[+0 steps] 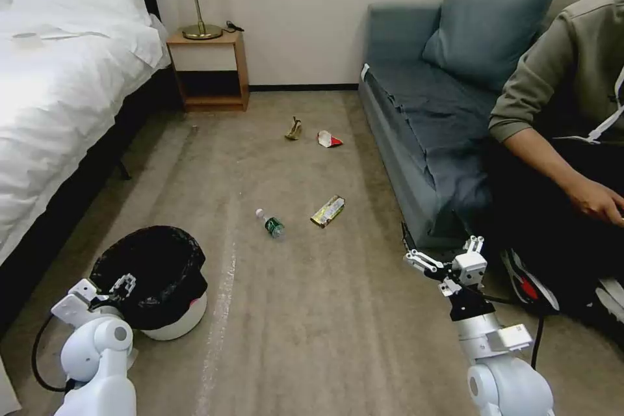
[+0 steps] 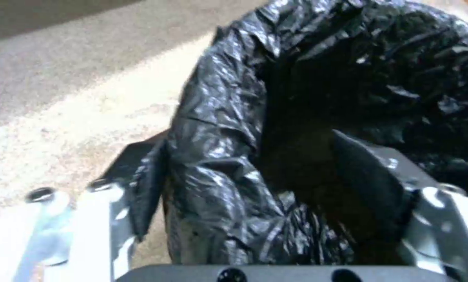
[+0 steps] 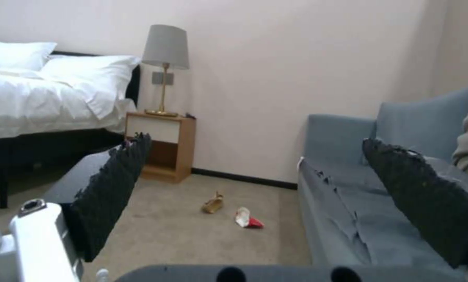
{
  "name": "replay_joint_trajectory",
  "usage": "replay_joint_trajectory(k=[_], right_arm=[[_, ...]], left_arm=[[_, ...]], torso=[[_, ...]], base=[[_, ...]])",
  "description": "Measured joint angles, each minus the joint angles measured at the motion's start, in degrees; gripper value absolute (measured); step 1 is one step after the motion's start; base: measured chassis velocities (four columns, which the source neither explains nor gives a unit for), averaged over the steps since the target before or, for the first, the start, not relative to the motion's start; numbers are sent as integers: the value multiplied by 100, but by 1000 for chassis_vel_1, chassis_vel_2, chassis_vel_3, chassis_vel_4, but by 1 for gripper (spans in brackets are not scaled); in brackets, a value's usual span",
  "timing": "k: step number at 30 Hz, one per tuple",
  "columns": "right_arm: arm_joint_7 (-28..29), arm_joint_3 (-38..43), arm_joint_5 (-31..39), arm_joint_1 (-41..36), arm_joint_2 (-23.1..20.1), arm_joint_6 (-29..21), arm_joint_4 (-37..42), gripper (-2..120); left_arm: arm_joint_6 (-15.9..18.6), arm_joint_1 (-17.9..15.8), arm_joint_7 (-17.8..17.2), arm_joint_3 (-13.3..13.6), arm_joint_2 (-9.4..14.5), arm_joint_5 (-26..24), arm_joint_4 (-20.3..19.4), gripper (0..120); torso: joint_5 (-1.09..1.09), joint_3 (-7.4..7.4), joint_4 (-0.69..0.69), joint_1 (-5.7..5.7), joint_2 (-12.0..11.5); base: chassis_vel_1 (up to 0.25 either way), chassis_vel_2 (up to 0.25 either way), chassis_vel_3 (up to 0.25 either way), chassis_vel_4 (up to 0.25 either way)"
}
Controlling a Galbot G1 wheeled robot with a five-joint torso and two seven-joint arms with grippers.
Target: Pick up the trash bin, then pick up the garbage on the floor and place it into the trash bin.
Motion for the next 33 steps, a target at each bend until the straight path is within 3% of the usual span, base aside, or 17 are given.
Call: replay_joint_trajectory(k=[7,10,15,17,28,33], right_arm=[[-4,-12,3,16,9,-1,42,100],[-4,-30,1,24,18,-6,41,100],[-4,-35,0,28,27,-7,38,100],[-4,-38,-1,37,34,-7,34,100],[4,-32,2,46,39,-9,1,100],[52,-28,-1,86,35,-9,-9,100]], left_arm=[[-119,22,45,-39,16,21,111,52],[-159,61,72,-55,30,23,126,35],[-168,84,77,-61,35,23,122,24],[-175,95,83,-62,36,26,116,9],[-257,130,170,-68,29,104,127,5],[-289,255,281,-65,-3,292,-104,5]], torso=[[1,-1,0,0,1],[-2,-1,0,0,1],[-4,-1,0,0,1],[-5,0,0,0,1],[-6,0,-1,0,0],[-15,2,-1,1,-1]], base=[[0,0,0,0],[0,0,0,0],[0,0,0,0],[0,0,0,0],[0,0,0,0],[0,0,0,0]])
